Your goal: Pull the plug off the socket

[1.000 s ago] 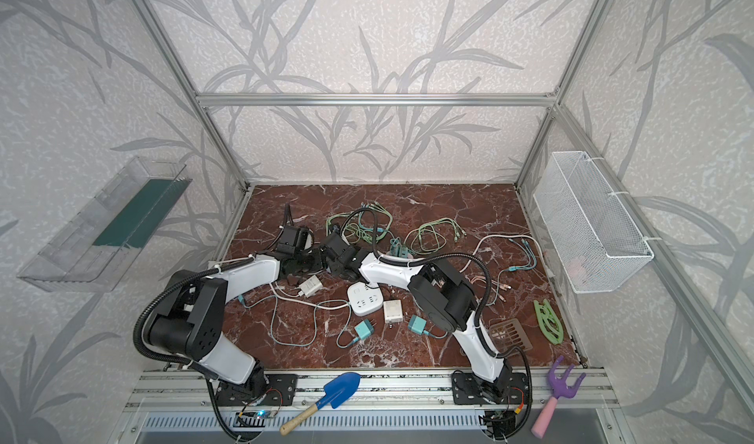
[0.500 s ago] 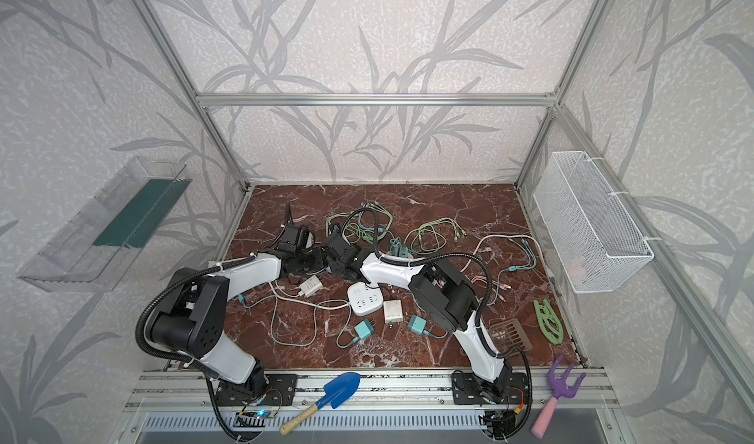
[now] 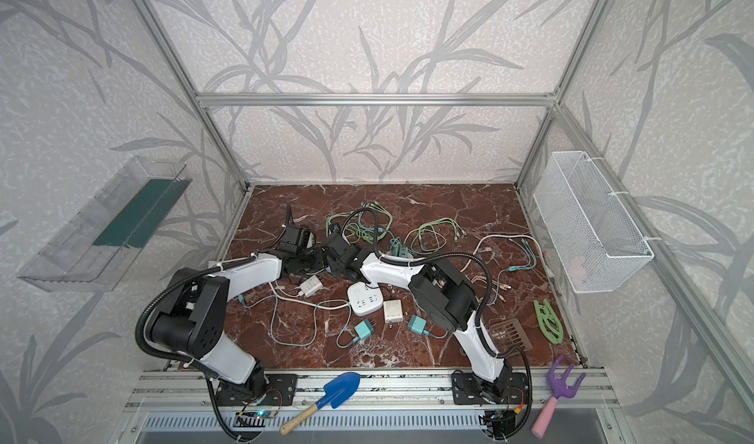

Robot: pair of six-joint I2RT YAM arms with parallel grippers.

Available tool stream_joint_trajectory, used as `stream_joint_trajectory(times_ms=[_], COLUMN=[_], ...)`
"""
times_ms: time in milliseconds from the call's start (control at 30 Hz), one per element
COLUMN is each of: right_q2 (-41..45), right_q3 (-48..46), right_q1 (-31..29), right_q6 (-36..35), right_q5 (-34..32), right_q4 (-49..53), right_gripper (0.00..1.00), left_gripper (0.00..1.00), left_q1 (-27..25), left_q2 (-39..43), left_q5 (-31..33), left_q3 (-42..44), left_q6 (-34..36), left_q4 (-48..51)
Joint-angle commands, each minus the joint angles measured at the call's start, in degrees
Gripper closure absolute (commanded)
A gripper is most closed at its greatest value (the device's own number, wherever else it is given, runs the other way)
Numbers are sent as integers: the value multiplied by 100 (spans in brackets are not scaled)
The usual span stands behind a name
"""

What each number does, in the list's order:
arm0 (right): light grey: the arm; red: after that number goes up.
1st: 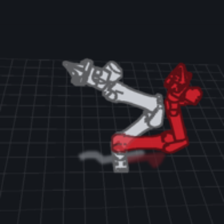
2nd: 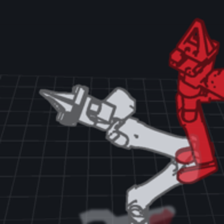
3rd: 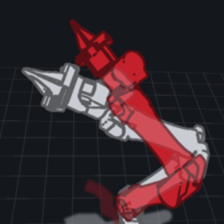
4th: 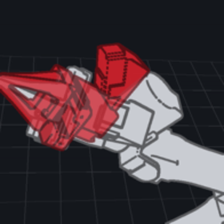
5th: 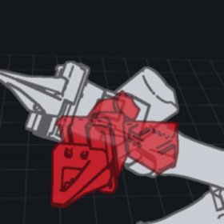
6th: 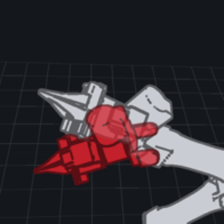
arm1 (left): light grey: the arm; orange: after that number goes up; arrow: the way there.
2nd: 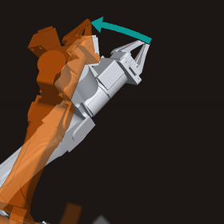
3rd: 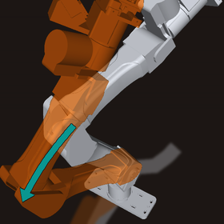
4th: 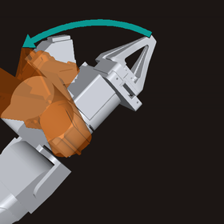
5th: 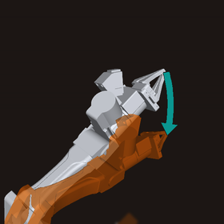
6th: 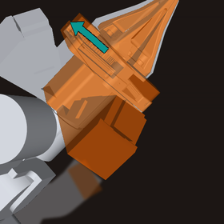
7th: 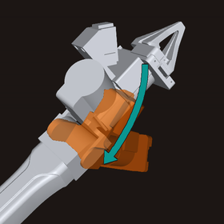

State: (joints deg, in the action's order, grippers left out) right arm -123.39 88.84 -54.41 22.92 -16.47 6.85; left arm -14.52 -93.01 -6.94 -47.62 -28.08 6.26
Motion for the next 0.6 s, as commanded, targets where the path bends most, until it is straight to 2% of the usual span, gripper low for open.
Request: stream_joint_trajectory(times_ms=[0, 567], right_q2=[256, 415], right_q3=[3, 28], right_q1=[-61, -69], right_q6=[88, 86], right_q5=[132, 54], right_q4=[6, 77], right_gripper=[91, 91], left_gripper=[43, 43], left_q1=[39, 37], left_q2=[-156, -235], left_q5=[551, 572], left_q3=[108, 134], left_q6=[37, 2], left_q4=[526, 531])
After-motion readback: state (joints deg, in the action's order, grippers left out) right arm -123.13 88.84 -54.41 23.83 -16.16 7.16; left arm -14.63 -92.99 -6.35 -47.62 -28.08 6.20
